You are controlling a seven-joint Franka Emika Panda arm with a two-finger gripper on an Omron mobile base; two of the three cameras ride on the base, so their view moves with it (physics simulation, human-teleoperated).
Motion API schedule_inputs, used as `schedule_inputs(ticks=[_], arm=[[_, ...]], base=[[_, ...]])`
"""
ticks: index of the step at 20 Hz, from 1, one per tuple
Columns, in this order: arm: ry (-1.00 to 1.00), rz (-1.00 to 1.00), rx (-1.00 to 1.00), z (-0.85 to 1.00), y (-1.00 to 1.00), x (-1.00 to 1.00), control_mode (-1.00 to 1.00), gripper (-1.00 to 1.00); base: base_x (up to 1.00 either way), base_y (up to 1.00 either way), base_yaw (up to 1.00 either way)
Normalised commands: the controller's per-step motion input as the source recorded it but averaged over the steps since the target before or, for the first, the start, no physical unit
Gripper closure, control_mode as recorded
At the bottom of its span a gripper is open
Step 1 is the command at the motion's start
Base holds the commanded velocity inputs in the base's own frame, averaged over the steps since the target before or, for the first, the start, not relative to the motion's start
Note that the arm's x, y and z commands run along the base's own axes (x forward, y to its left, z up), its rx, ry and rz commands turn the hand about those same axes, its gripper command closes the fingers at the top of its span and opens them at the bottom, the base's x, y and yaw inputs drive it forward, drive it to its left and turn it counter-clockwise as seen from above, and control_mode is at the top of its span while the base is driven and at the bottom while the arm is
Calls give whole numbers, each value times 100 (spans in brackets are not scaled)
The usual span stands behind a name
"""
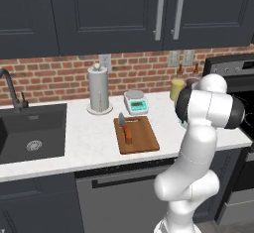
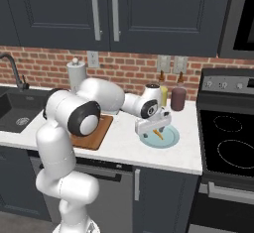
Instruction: Pick up the knife from the drawer and place it on the cutting board. Then place the meat from the plate to the cutting board.
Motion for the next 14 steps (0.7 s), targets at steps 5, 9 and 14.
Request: schedule_inputs(ticks=[5, 9, 14], arm=[[0, 0, 0, -17, 0, 10, -100, -100], [0, 0, 5, 0, -10, 16, -100, -100], [0, 0, 10, 0, -24, 25, -100, -100]], base=[[0, 0, 0], [0, 0, 0], [0, 0, 0]])
